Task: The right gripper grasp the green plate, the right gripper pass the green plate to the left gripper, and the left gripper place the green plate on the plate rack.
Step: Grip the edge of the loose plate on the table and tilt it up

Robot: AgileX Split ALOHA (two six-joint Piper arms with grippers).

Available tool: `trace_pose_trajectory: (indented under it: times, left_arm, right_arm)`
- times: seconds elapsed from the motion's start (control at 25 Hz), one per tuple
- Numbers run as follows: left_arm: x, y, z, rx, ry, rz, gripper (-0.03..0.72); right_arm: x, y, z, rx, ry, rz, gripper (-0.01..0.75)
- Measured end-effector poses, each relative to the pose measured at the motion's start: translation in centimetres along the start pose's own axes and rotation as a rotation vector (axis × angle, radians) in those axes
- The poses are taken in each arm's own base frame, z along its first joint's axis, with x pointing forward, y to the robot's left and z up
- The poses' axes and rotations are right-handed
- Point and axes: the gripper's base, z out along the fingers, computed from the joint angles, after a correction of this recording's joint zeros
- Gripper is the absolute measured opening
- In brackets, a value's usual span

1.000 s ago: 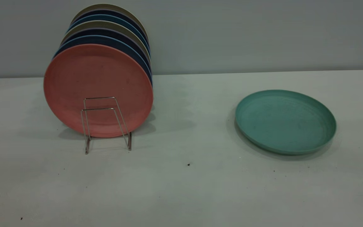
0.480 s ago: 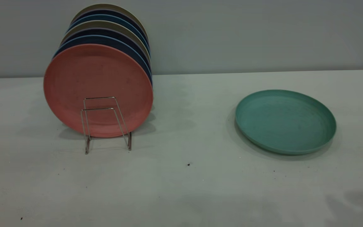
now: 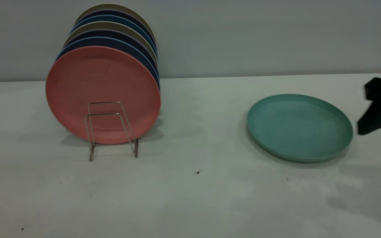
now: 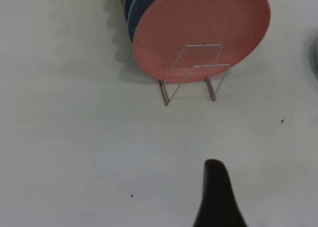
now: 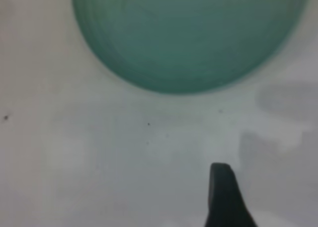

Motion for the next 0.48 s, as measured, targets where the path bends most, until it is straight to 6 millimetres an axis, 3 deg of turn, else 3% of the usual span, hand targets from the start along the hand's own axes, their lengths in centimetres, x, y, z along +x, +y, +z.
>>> trace_pose_trajectory:
  times: [0.2,0.48]
  left_arm:
    - [0.0,0.0,0.0,0.0,0.003,0.0,0.523]
    - [0.1,0.0,0.0,0.0,0.006,0.0,0.522]
  right_arm:
    - [-2.4,-1.1,3.6,-0.065,0.083,0.017,0.469]
    - [-5.4,-5.0,5.3,-0.135,0.106,0.089,0.469]
